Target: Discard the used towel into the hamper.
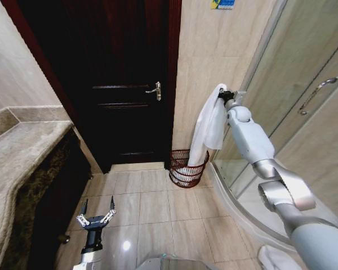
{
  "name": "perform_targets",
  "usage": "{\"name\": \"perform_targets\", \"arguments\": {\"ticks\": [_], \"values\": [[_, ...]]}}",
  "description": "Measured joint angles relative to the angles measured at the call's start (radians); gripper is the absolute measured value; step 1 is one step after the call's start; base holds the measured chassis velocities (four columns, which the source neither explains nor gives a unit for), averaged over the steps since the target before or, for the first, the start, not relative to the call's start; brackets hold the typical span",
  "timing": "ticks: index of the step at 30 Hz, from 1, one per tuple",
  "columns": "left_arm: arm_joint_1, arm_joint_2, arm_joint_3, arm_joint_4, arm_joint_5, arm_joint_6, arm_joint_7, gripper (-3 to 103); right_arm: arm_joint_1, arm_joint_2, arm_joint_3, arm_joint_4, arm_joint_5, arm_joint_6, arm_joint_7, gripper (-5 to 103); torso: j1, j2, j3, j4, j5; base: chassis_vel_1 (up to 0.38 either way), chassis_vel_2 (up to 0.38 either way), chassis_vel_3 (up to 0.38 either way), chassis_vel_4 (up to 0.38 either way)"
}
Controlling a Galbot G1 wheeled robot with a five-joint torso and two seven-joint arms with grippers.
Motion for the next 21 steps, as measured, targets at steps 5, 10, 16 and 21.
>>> {"name": "perform_targets", "arguments": {"ticks": [5,10,16,21], "values": [[-0.001,0.0,0.0,0.0,0.0,0.0,0.0,100,-0.026,0.004,0.003,0.028,-0.003,0.0,0.001,4,-0.011,-0.025,-0.014,-0.0002,0.0001,0.0,0.0,0.0,0.0],[-0.002,0.0,0.001,0.002,0.002,-0.001,0.001,100,-0.032,0.007,-0.002,0.052,-0.002,-0.002,0.002,4,-0.02,-0.047,-0.027,0.0,0.0001,0.0,0.0,0.0,0.0],[-0.001,0.0,0.001,0.005,0.003,-0.001,0.002,100,-0.039,0.012,-0.008,0.076,0.0,-0.009,0.012,4,-0.032,-0.076,-0.043,-0.0001,0.0,0.0,0.0,0.0,0.0],[-0.002,0.0,0.002,0.008,0.003,-0.001,0.003,100,-0.048,0.013,-0.015,0.114,0.011,-0.021,0.029,4,-0.043,-0.099,-0.056,0.0,0.0,0.0,0.0,0.0,0.0]]}}
